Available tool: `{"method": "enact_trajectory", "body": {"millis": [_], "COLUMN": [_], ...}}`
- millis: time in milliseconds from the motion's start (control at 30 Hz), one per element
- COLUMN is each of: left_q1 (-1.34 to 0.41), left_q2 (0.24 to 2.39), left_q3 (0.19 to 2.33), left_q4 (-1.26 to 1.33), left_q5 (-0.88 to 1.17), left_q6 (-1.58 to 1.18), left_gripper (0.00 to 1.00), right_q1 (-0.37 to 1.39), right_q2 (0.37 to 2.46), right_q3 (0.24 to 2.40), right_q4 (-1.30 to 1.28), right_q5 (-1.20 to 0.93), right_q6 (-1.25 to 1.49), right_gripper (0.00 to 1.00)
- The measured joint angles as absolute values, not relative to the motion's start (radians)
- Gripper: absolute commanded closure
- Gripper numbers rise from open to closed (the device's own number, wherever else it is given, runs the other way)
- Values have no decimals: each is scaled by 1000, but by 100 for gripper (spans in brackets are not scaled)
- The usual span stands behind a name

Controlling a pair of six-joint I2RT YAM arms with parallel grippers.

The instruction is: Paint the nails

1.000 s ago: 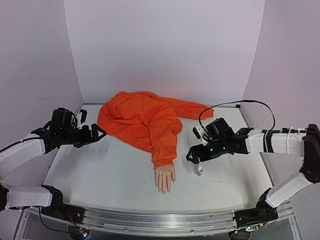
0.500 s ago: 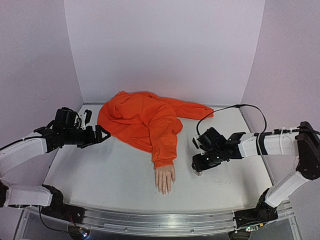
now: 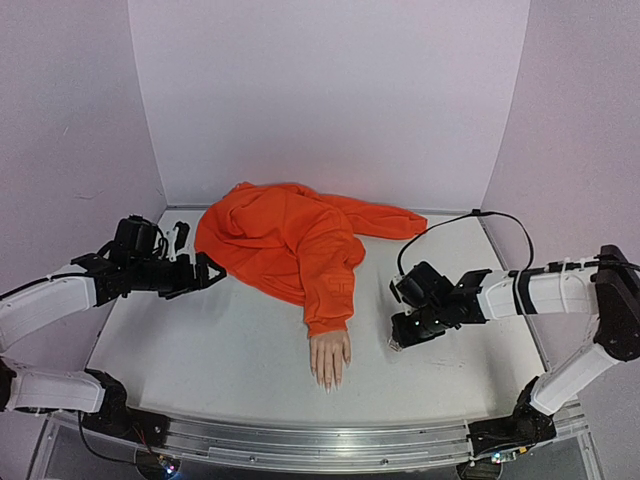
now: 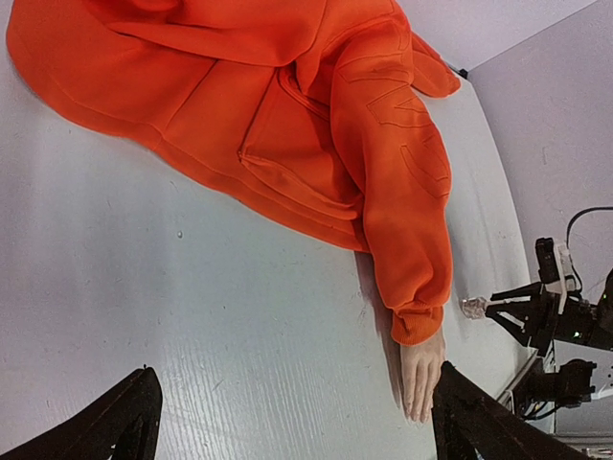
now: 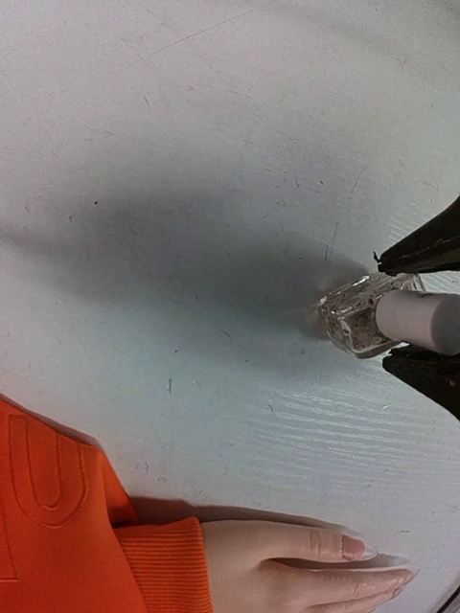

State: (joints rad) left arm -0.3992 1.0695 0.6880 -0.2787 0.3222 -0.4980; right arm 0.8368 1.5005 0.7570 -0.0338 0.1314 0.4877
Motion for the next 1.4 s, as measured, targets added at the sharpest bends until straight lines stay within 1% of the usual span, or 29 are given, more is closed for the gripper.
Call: {"method": "enact_trajectory", "body": {"millis": [100, 267, 400, 533, 633, 733, 800, 900, 1000, 1167, 1233, 1400], "left_q1": [-416, -449, -486, -520, -558, -637, -710, -807, -866, -900, -909, -916], "left_q2": [1078, 1095, 1121, 1159, 1183, 1206, 1231, 1277, 1332, 1412, 1431, 1444], "left_q3": [691, 710, 727, 740, 740, 746, 760, 785, 805, 833, 839, 851], "left_q4": [-280, -278, -271, -242, -189, -143, -117, -90, -70, -66, -59, -41], "left_q5": [323, 322, 324, 362, 411, 443, 461, 482, 504, 537, 554, 603], "left_q6": [-499, -500, -499, -503, -500, -471, -439, -382, -328, -275, -260, -242], "left_gripper": [0, 1, 1, 1, 1, 7, 17, 26, 30, 36, 38, 49], "right_q1": [837, 837, 837, 837, 836, 837, 837, 843, 854, 862, 865, 866], "right_q2": [1497, 1496, 1459, 1386, 1355, 1365, 1393, 1464, 1518, 1557, 1563, 1568], "right_q3": [756, 756, 756, 756, 756, 765, 791, 860, 916, 982, 999, 1014], "right_q4": [-23, -18, -19, 11, 91, 158, 194, 237, 264, 268, 270, 274], "right_q5": [133, 133, 126, 88, -29, -176, -284, -424, -522, -630, -652, -692], "right_q6": [487, 491, 482, 456, 430, 409, 398, 383, 367, 354, 350, 340], "right_gripper": [80, 89, 97, 99, 99, 99, 99, 99, 99, 99, 99, 99]}}
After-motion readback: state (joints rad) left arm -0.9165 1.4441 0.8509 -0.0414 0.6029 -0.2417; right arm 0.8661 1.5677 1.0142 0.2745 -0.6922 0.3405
